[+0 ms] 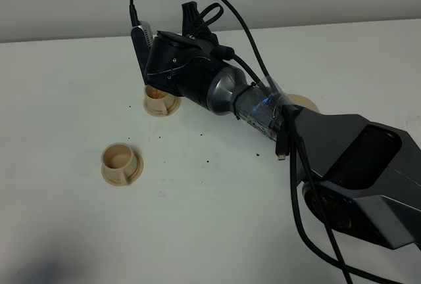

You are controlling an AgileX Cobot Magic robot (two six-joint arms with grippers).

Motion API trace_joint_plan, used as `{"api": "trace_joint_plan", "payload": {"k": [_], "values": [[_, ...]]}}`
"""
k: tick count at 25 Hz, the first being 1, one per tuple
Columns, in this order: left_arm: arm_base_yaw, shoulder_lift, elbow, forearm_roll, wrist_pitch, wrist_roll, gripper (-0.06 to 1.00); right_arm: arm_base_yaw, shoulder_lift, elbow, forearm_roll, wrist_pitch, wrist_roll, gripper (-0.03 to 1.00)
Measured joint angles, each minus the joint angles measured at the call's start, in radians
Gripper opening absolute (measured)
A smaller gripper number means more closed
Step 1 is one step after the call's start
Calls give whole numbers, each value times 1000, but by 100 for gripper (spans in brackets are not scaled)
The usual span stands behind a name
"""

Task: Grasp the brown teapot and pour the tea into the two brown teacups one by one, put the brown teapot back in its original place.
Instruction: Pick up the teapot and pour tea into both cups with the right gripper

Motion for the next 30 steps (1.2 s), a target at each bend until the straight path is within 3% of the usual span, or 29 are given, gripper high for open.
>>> {"api": "trace_joint_plan", "payload": {"k": [30], "values": [[0,0,0,0,0,0,28,0,0,0,-41,2,-70,13]]}}
